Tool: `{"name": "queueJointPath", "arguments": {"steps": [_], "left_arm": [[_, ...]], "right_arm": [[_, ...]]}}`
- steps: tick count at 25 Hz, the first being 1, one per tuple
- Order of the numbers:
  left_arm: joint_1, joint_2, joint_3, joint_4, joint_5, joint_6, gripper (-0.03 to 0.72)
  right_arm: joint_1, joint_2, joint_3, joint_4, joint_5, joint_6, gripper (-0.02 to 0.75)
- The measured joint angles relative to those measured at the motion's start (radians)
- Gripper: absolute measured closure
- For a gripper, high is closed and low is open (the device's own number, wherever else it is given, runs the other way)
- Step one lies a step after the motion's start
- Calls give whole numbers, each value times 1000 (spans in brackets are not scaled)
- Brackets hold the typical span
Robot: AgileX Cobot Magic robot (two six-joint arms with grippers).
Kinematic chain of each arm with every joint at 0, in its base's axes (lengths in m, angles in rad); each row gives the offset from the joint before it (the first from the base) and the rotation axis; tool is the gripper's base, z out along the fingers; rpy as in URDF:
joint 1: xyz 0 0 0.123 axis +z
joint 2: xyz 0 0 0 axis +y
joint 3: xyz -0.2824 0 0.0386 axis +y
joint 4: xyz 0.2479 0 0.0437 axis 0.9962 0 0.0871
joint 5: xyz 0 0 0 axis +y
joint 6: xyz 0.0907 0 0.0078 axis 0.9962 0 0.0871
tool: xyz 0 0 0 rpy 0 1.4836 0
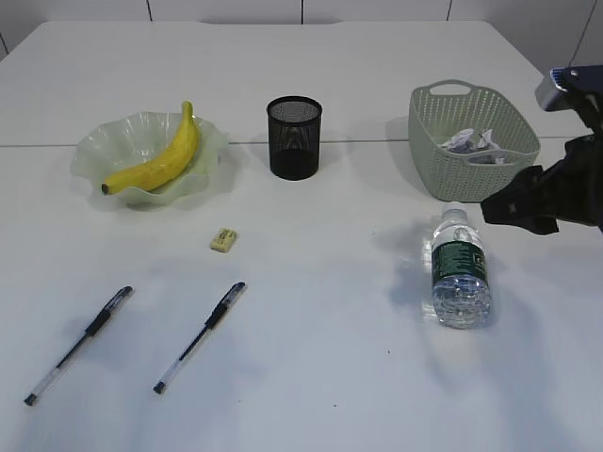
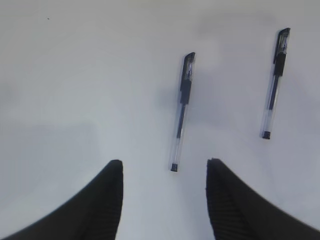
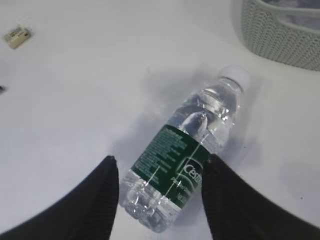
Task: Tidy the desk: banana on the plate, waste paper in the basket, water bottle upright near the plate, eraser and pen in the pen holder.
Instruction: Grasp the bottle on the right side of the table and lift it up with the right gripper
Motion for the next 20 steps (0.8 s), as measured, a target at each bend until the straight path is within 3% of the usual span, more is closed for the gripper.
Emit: {"name": "queueJointPath", "arguments": {"steps": [3,6,14,20], "left_arm": [[0,0,0,0,0,0,306],[0,0,0,0,0,0,306],[0,0,0,0,0,0,306],[0,0,0,0,0,0,306]], "right_arm": [[0,25,-51,-176,43,183,339],[0,70,-104,-280,88,310,339],[0,179,-246,-360,162,460,339],[0,252,-328,-488,187,659,339]]}}
